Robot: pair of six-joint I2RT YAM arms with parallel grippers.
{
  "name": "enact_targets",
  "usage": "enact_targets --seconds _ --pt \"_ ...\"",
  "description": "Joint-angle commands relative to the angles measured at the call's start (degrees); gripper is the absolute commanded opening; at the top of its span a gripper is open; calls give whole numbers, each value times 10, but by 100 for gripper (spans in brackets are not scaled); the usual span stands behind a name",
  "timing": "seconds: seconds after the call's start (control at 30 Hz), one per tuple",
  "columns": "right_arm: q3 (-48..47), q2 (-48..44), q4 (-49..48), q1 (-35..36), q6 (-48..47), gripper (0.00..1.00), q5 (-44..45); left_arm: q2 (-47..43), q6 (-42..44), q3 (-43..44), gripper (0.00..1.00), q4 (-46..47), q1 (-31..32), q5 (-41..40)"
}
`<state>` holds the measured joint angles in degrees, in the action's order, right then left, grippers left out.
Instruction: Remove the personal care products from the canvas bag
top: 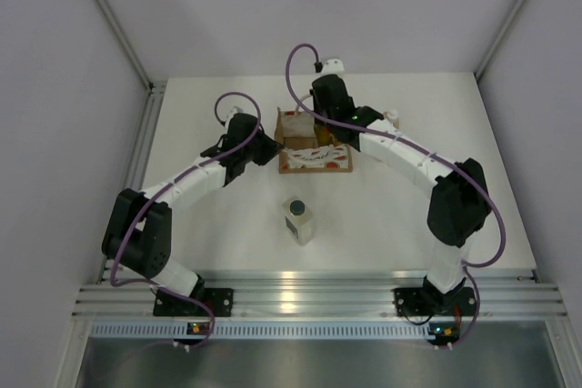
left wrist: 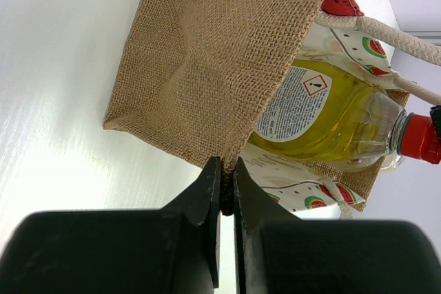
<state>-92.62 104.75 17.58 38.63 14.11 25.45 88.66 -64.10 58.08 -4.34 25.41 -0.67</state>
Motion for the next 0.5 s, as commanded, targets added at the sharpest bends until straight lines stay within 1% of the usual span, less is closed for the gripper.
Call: enact_targets --seconds 0.0,0.2,0.27,0.4,0.47 --pt "-10 -33 -50 3 1 0 -3 -9 6 17 0 5 -7 -2" --pt "35 -49 -81 4 -1 0 -14 -11 5 13 0 5 -6 -3" --pt "61 -53 -110 4 -4 0 -30 -10 4 14 0 5 -6 -2" --pt "80 -68 -145 7 -16 0 -38 -9 4 16 0 5 -6 -1" --pt "81 -69 -145 7 -19 0 -37 -9 4 14 0 5 -6 -2"
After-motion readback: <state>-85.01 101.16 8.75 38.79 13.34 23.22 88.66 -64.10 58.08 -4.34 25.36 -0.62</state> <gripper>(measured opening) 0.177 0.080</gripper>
